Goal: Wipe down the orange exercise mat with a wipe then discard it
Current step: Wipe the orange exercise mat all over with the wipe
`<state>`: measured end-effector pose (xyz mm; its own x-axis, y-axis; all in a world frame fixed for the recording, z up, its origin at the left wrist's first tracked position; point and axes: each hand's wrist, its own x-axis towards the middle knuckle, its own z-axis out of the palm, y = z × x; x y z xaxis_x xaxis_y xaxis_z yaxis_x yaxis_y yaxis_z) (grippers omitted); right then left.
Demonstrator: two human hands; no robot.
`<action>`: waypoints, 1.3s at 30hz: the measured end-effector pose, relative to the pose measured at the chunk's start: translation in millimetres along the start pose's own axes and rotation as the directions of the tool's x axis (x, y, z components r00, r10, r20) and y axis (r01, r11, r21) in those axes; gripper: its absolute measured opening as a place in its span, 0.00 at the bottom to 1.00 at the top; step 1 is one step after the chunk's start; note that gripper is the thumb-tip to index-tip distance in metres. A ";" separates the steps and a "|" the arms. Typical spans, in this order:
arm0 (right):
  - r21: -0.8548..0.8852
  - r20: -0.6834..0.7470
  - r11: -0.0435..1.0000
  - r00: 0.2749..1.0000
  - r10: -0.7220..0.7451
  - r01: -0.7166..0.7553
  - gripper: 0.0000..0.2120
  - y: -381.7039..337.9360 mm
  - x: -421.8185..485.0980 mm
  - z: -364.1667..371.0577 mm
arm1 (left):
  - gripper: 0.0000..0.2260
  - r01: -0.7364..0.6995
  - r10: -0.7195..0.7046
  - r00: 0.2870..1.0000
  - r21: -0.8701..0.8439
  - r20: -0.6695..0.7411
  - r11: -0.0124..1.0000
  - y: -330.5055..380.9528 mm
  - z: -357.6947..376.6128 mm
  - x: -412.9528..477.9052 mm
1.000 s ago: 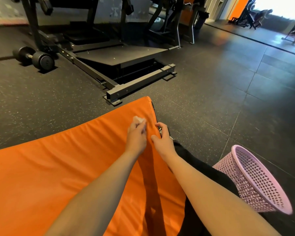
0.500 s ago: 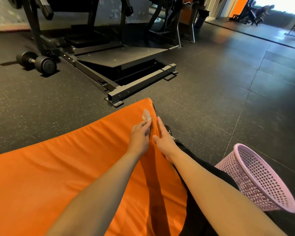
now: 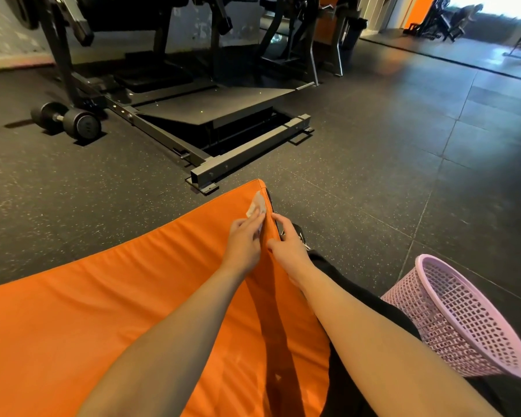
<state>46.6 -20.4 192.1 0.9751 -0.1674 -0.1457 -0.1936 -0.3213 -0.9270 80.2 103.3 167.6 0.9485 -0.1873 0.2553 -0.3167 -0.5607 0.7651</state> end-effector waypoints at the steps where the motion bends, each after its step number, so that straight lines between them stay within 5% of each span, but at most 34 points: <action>1: -0.022 -0.008 1.000 1.000 -0.007 0.007 0.27 -0.5 1.0 0.7 | 0.26 -0.022 0.022 1.000 0.012 0.014 1.000 1.6 -1.3 2.9; 5: -0.066 -0.003 0.998 1.000 -0.016 0.015 0.20 -1.7 5.9 -0.5 | 0.28 0.039 -0.038 0.999 0.051 -0.027 0.998 -4.5 -4.1 5.7; 9: -0.119 0.080 0.992 0.997 -0.019 0.029 0.28 -6.9 7.9 -2.3 | 0.28 0.206 -0.200 0.975 0.058 -0.094 0.977 -6.8 -4.8 8.3; 14: -0.150 0.196 0.979 0.975 -0.105 0.136 0.40 -17.0 10.3 -6.0 | 0.24 0.037 -0.037 0.999 -0.001 0.023 0.999 0.2 -0.4 22.5; 20: -0.103 0.105 0.995 0.994 0.015 -0.004 0.38 -13.8 11.4 -2.8 | 0.24 0.306 -0.295 0.949 0.106 -0.111 0.946 -10.7 -3.8 21.2; 26: -0.123 0.043 0.992 0.999 0.032 -0.026 0.31 -19.7 17.6 1.9 | 0.27 0.118 -0.118 0.993 -0.011 -0.015 0.993 -0.8 -3.3 34.0; 34: -0.084 0.114 0.989 0.984 0.133 -0.124 0.34 -21.6 18.8 -7.0 | 0.30 0.337 -0.330 0.941 0.118 -0.076 0.934 -2.2 -3.2 49.2; 39: -0.042 0.135 0.991 0.982 0.131 -0.126 0.34 -14.3 18.4 -9.1 | 0.26 0.160 -0.160 0.987 0.082 -0.003 0.984 -0.6 0.0 55.6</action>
<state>66.3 -27.4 205.8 0.9471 -0.0806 -0.3107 -0.3193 -0.3365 -0.8859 133.1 93.2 181.3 0.9870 -0.0924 0.1316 -0.1600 -0.6476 0.7450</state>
